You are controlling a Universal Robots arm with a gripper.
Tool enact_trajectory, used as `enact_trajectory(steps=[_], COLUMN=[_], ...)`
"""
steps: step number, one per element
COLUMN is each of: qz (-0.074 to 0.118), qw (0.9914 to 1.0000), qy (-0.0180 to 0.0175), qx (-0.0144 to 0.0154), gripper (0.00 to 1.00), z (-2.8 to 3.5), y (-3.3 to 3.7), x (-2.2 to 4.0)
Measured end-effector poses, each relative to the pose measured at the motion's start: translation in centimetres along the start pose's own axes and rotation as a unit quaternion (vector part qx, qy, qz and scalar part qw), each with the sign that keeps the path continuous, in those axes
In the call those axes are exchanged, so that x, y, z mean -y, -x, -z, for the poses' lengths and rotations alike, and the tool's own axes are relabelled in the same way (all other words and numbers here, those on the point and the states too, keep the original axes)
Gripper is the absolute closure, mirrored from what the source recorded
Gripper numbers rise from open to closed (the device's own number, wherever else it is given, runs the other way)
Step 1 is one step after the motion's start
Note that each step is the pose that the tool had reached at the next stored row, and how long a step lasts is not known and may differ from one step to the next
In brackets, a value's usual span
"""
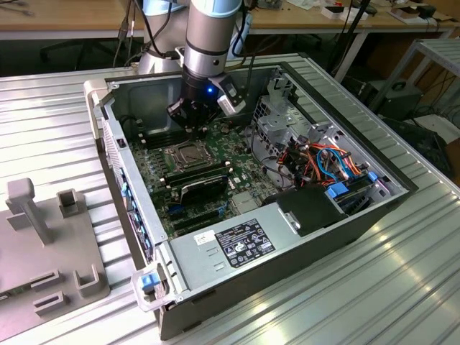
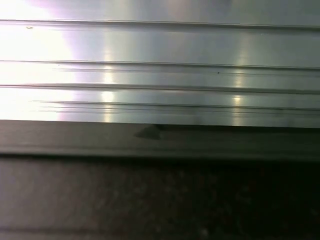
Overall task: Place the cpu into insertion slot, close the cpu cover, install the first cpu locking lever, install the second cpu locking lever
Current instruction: 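Install the first cpu locking lever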
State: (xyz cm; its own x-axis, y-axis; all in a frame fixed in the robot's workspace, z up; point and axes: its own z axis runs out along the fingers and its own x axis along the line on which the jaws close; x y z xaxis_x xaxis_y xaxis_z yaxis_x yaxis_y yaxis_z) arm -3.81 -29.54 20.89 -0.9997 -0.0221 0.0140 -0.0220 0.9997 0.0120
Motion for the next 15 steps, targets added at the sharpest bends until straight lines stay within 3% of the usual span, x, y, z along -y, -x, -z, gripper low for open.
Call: enact_trajectory(steps=[15], qz=[0.0], qw=[1.0], qy=[-0.0002], qx=[-0.0001], gripper=[0.89], z=[-0.52], y=[0.0], x=[0.23])
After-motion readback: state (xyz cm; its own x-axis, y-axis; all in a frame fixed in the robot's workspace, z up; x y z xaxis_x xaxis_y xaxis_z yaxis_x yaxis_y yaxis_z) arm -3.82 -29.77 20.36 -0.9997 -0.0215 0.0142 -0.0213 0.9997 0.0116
